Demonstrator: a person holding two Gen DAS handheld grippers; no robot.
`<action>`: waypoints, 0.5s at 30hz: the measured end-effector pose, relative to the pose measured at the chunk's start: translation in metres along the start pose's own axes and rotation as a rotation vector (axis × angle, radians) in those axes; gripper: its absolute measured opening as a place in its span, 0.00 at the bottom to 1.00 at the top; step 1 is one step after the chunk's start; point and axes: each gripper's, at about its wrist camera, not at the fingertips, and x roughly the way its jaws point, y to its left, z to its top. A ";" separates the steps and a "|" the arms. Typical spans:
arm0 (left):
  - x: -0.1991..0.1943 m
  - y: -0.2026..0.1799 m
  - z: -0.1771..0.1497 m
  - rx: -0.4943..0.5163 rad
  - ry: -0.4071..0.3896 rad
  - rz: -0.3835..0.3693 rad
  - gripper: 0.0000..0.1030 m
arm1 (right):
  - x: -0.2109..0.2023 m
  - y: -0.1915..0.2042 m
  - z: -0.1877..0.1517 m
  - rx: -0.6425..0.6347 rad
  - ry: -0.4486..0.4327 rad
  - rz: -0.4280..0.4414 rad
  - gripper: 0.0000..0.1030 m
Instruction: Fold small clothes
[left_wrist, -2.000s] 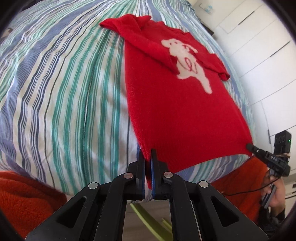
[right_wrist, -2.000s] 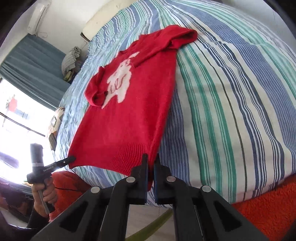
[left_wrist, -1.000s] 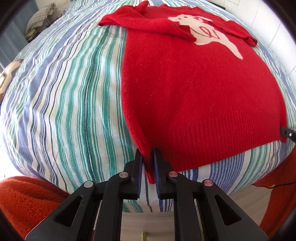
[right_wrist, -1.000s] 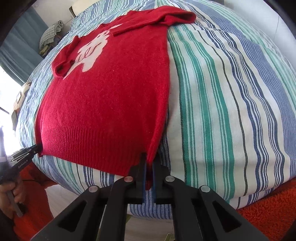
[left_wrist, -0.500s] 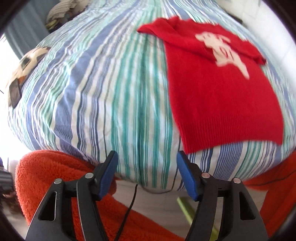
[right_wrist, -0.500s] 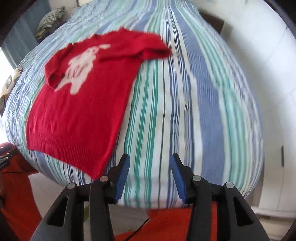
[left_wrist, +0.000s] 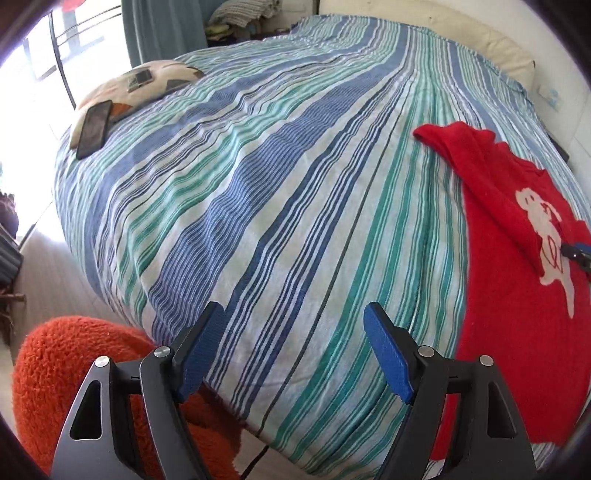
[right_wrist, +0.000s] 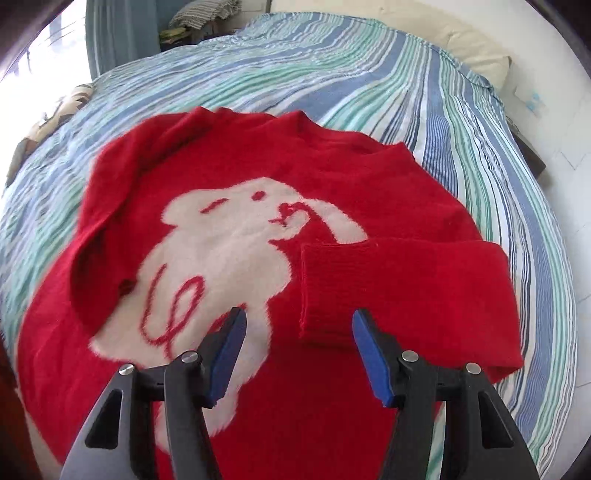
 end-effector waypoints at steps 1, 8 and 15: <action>0.003 -0.001 0.001 -0.003 0.010 -0.004 0.78 | 0.012 -0.004 0.000 0.025 0.012 -0.011 0.50; 0.004 -0.011 0.002 0.009 0.031 -0.043 0.78 | -0.068 -0.109 -0.026 0.402 -0.210 -0.036 0.07; 0.003 -0.017 -0.004 0.027 0.029 -0.049 0.78 | -0.172 -0.273 -0.164 0.816 -0.275 -0.168 0.07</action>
